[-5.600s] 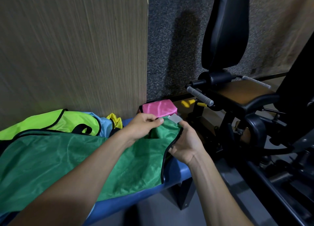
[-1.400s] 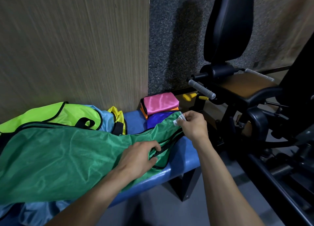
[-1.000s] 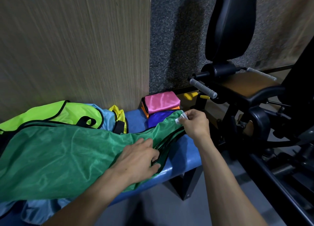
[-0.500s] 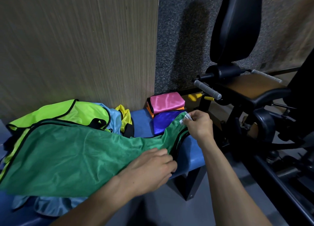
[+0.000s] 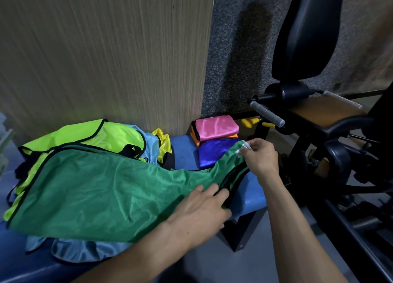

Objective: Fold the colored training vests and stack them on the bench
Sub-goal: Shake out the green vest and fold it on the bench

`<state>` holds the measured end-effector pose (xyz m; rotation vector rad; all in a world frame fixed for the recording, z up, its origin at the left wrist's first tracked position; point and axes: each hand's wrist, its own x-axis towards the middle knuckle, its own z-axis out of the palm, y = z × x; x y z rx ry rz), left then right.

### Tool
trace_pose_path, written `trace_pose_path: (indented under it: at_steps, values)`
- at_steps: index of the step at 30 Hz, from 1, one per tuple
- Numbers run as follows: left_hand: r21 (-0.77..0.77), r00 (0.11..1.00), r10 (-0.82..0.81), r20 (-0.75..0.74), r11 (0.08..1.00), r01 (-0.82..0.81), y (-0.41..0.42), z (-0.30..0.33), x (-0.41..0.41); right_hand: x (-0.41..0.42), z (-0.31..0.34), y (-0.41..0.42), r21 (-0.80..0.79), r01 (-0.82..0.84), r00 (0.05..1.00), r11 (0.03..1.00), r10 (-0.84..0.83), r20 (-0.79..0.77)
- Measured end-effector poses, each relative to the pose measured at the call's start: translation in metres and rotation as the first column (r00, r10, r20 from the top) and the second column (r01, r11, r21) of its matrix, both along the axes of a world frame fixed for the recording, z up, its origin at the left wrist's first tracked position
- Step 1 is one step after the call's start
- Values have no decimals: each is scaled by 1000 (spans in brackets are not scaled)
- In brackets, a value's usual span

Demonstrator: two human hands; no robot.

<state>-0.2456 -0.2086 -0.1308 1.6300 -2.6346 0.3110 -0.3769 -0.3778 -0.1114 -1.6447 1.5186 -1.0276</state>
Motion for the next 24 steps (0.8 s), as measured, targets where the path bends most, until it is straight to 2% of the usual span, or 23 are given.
trace_pose_path:
  at_steps: [3,5,7,9,11,14,17,19,21,23,24]
  values:
    - [-67,1000,-9,-7,998,8,3,-3,-2,-4,0,-1,-5,20,1000,1000,-20,-6]
    - [-50,993,-3,-122,999,-3,4,-3,0,-8,-1,-4,-7,30,1000,1000,-30,-1]
    - [-57,963,77,-258,994,-95,3,2,10,-13,-5,-8,4,52,999,999,-52,-2]
    - [-48,930,205,-304,972,-230,-2,0,31,-22,-12,-13,56,65,998,996,-64,-21]
    - [12,906,343,-247,936,-351,-6,-13,62,-32,-23,-17,139,76,995,987,-66,-77]
    - [60,893,426,-144,905,-422,-4,-33,95,-40,-30,-18,249,83,982,965,-36,-186]
    - [201,888,429,-167,897,-395,1,-41,108,-41,-29,-16,360,21,996,933,12,-88]
    - [132,873,403,-273,915,-381,1,-31,114,-40,-31,-16,404,-19,1000,914,23,-5]
    - [-76,834,390,-389,889,-451,1,-11,127,-37,-32,-16,396,-36,998,918,16,53]
    - [-269,771,493,-403,741,-615,1,6,148,-34,-33,-16,340,-32,999,940,16,48]
    - [-310,720,568,-398,655,-689,1,13,160,-31,-34,-16,304,-28,1000,952,23,18]
